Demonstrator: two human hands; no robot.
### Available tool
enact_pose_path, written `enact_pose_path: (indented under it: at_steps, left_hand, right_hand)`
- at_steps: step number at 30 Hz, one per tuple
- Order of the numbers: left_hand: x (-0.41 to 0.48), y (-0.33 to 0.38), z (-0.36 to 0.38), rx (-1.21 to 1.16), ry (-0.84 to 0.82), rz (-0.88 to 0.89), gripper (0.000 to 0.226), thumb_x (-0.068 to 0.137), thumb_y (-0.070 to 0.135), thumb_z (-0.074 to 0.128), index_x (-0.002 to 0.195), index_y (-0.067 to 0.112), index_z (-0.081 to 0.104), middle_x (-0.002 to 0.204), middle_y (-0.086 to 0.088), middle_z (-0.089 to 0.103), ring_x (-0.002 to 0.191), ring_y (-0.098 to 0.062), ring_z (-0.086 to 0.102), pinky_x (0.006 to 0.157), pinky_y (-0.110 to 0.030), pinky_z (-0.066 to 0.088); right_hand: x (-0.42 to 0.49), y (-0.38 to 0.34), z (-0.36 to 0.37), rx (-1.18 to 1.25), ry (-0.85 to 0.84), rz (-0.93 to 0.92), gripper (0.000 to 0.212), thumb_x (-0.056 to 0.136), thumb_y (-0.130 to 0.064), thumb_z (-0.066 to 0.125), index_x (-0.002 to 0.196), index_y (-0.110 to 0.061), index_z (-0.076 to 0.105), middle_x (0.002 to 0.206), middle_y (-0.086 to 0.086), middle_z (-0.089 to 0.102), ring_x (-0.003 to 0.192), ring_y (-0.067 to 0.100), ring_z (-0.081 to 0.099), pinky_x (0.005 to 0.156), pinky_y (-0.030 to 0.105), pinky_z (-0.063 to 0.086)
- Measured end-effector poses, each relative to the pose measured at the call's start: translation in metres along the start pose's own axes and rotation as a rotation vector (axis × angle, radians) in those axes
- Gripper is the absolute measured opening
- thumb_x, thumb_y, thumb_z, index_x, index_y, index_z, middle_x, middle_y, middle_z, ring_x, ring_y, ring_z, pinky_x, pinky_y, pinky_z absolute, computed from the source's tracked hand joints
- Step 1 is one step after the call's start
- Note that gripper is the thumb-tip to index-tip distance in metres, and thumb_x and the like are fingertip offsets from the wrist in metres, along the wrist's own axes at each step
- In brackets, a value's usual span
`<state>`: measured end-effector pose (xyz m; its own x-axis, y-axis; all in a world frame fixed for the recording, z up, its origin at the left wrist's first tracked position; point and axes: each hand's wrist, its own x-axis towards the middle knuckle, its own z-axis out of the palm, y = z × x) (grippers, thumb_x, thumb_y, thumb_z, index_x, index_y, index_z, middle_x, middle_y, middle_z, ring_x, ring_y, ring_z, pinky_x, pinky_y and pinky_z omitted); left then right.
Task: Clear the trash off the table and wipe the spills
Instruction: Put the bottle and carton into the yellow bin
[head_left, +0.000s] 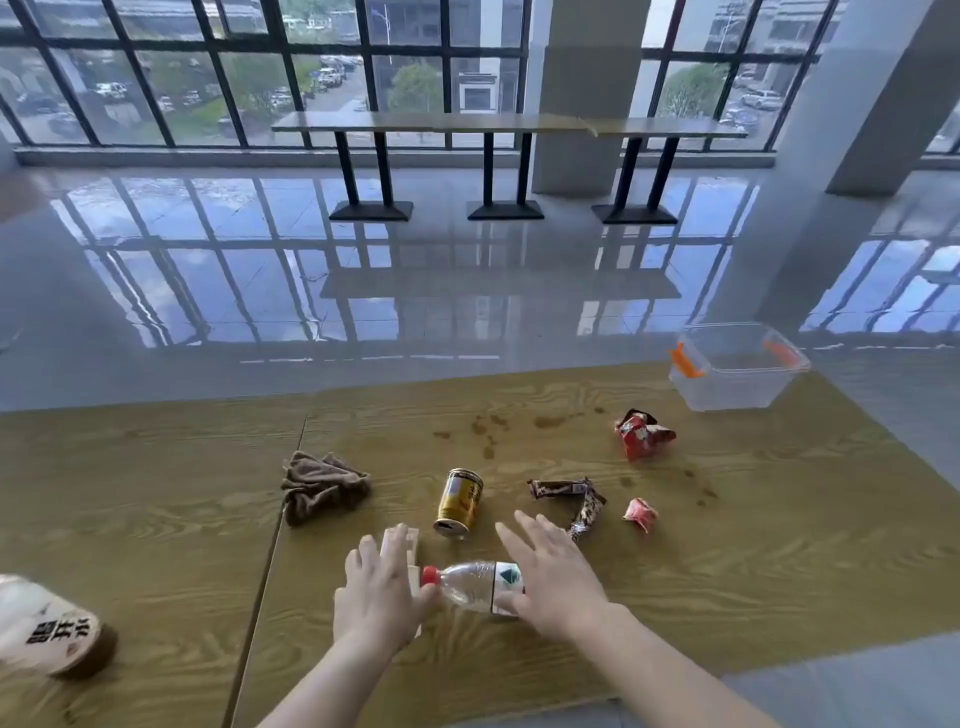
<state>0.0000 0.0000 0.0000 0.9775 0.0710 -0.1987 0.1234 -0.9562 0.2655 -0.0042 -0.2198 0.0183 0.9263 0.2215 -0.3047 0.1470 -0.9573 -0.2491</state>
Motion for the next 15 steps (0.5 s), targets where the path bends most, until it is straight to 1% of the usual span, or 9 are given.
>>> enact_pose_path:
  at_steps: [1, 2, 4, 6, 8, 9, 11, 13, 15]
  left_hand:
    - [0.002, -0.001, 0.002, -0.021, -0.033, -0.009, 0.087, 0.084, 0.062, 0.054, 0.151, 0.033, 0.005, 0.146, -0.009, 0.025, 0.130, -0.026, 0.031, 0.095, -0.041, 0.047]
    - [0.004, -0.002, 0.006, -0.033, -0.033, -0.024, 0.090, 0.083, 0.060, 0.057, 0.150, 0.032, 0.004, 0.141, -0.008, 0.028, 0.125, -0.025, 0.036, 0.092, -0.039, 0.049]
    - [0.005, -0.008, 0.017, -0.033, -0.029, -0.034, 0.095, 0.082, 0.058, 0.061, 0.150, 0.032, -0.001, 0.135, -0.008, 0.032, 0.118, -0.024, 0.040, 0.086, -0.036, 0.050]
    - [0.005, -0.008, 0.023, -0.064, -0.039, -0.039, 0.091, 0.084, 0.055, 0.059, 0.149, 0.031, 0.001, 0.133, -0.007, 0.035, 0.114, -0.023, 0.043, 0.081, -0.034, 0.050]
    - [0.006, -0.009, 0.029, -0.091, -0.027, -0.037, 0.078, 0.087, 0.052, 0.053, 0.148, 0.028, 0.011, 0.133, -0.008, 0.036, 0.114, -0.023, 0.043, 0.083, -0.034, 0.051]
    - [0.006, -0.009, 0.031, -0.086, -0.036, -0.033, 0.075, 0.088, 0.049, 0.054, 0.148, 0.027, 0.015, 0.135, -0.007, 0.035, 0.115, -0.023, 0.042, 0.086, -0.034, 0.050]
    - [0.008, -0.010, 0.035, -0.069, -0.061, -0.020, 0.077, 0.085, 0.040, 0.061, 0.148, 0.025, 0.019, 0.139, -0.006, 0.032, 0.120, -0.022, 0.038, 0.092, -0.032, 0.048]
    - [0.009, -0.011, 0.037, -0.082, -0.061, -0.017, 0.078, 0.083, 0.031, 0.063, 0.148, 0.025, 0.020, 0.141, -0.007, 0.031, 0.123, -0.023, 0.035, 0.094, -0.031, 0.047]
    - [0.006, -0.012, 0.037, -0.113, -0.053, -0.017, 0.078, 0.082, 0.026, 0.062, 0.149, 0.025, 0.021, 0.140, -0.007, 0.031, 0.123, -0.023, 0.034, 0.095, -0.032, 0.046]
  right_hand:
    - [0.002, -0.001, 0.006, 0.001, -0.036, 0.002, 0.087, 0.092, -0.054, 0.055, 0.155, -0.035, -0.002, 0.166, -0.001, -0.008, 0.152, 0.023, -0.009, 0.122, 0.043, -0.002]
    - [0.007, -0.002, 0.011, -0.008, -0.064, 0.010, 0.088, 0.092, -0.052, 0.057, 0.155, -0.035, -0.001, 0.166, -0.001, -0.007, 0.152, 0.023, -0.008, 0.122, 0.042, -0.001]
    - [0.011, -0.003, 0.024, -0.029, -0.090, 0.036, 0.089, 0.091, -0.047, 0.061, 0.155, -0.035, 0.001, 0.166, -0.001, -0.004, 0.152, 0.022, -0.005, 0.122, 0.042, 0.000]
    - [0.018, -0.003, 0.032, -0.059, -0.117, 0.041, 0.088, 0.092, -0.044, 0.062, 0.155, -0.034, 0.002, 0.166, -0.001, -0.001, 0.152, 0.023, -0.002, 0.122, 0.042, 0.002]
    - [0.023, -0.004, 0.037, -0.113, -0.139, 0.043, 0.088, 0.092, -0.042, 0.062, 0.156, -0.032, 0.002, 0.166, 0.002, 0.004, 0.152, 0.024, 0.003, 0.123, 0.043, 0.004]
    - [0.025, -0.003, 0.040, -0.123, -0.133, 0.040, 0.087, 0.092, -0.039, 0.063, 0.156, -0.031, 0.003, 0.165, 0.004, 0.008, 0.151, 0.025, 0.006, 0.123, 0.044, 0.006]
    - [0.026, -0.003, 0.046, -0.139, -0.109, 0.040, 0.085, 0.092, -0.027, 0.063, 0.156, -0.029, 0.008, 0.162, 0.006, 0.019, 0.148, 0.027, 0.017, 0.122, 0.047, 0.011]
    - [0.025, -0.003, 0.049, -0.153, -0.081, 0.041, 0.080, 0.092, -0.013, 0.059, 0.155, -0.028, 0.011, 0.155, 0.007, 0.030, 0.142, 0.028, 0.028, 0.121, 0.046, 0.017]
    - [0.024, -0.001, 0.051, -0.141, -0.049, 0.040, 0.077, 0.091, -0.007, 0.055, 0.155, -0.026, 0.016, 0.148, 0.006, 0.039, 0.134, 0.028, 0.036, 0.118, 0.044, 0.023]
